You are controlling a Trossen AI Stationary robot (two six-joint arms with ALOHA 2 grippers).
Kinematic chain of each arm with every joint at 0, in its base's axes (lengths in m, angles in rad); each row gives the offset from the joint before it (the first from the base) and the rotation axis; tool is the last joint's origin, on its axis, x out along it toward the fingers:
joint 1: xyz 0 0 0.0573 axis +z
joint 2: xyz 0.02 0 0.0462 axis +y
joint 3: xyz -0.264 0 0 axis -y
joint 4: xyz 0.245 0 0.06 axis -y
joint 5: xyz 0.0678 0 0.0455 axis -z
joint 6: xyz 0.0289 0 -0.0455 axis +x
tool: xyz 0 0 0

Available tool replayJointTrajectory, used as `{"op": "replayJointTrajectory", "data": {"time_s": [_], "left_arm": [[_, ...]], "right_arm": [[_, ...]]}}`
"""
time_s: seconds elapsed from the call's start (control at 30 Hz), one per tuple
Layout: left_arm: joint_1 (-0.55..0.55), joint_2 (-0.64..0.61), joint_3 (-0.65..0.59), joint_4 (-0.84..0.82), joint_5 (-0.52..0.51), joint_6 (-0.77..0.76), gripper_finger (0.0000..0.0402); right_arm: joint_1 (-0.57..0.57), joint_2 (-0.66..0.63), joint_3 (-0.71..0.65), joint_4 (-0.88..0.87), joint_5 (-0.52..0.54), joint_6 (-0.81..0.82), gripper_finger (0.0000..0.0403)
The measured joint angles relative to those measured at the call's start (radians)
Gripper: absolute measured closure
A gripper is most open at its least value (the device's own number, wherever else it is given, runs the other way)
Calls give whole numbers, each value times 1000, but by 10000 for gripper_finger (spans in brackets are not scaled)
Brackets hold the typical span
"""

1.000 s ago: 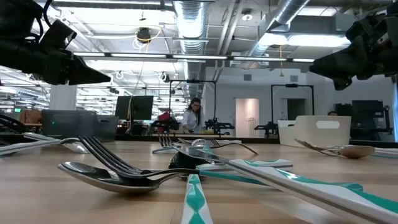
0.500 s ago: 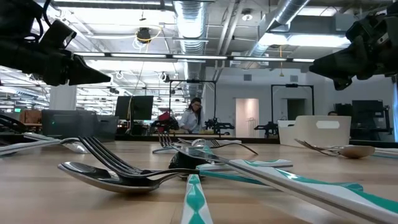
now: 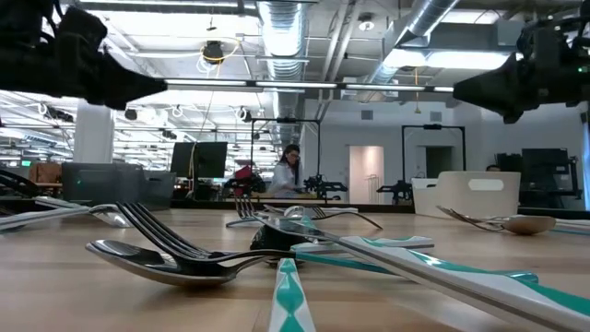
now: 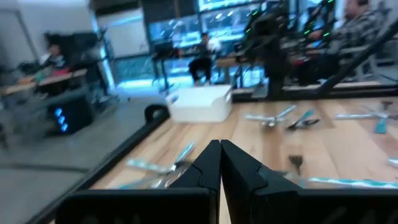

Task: Sort silverware by color (type)
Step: Put the blue patterned spoon into the top right white bin

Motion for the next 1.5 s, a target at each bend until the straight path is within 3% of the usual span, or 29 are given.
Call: {"op": "replayJointTrajectory", "data": {"time_s": [0.1, 0.3, 0.4, 0.7, 0.9, 1.17, 1.33, 1.5], "left_arm": [[0, 0, 0, 34, 1, 24, 401], [5, 1, -1, 114, -129, 68, 401], [30, 11, -1, 145, -137, 71, 396], [64, 174, -2, 183, -87, -128, 298], [10, 327, 25, 208, -40, -270, 274], [-35, 527, 93, 248, -197, -262, 278], [-17, 603, 144, 249, -235, -226, 278], [-16, 641, 171, 247, -246, -312, 278]], "right_arm": [[-46, -1, 8, 18, 15, 16, 271], [-159, 63, 127, -155, -17, 118, 259], [-202, 139, 214, -267, -17, 137, 242], [-254, 403, 480, -658, -106, 314, 192], [-171, 581, 503, -798, -213, 463, 194], [70, 729, 503, -1045, -252, 783, 194], [221, 792, 503, -1052, -268, 887, 189], [274, 876, 503, -1029, -214, 906, 189]]}}
